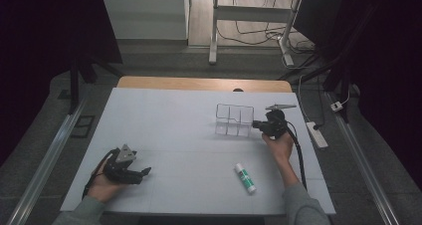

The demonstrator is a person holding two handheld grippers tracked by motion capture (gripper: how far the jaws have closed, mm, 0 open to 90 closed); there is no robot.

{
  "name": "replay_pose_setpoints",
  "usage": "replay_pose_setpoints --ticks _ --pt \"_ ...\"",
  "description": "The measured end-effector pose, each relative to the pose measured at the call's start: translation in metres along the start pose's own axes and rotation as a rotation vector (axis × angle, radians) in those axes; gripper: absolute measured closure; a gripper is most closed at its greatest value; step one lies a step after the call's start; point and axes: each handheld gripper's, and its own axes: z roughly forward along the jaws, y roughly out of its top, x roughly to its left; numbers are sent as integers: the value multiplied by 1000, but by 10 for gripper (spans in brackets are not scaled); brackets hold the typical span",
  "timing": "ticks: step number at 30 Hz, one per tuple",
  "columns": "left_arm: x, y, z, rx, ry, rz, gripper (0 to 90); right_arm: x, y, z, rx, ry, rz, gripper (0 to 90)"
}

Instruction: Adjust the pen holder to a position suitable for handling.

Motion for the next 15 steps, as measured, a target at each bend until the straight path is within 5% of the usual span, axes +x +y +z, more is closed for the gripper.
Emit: replay_pose_setpoints --ticks 15 --pt "0 0 1 2 0 -1 186 19 12 21 10 22 -31 891"
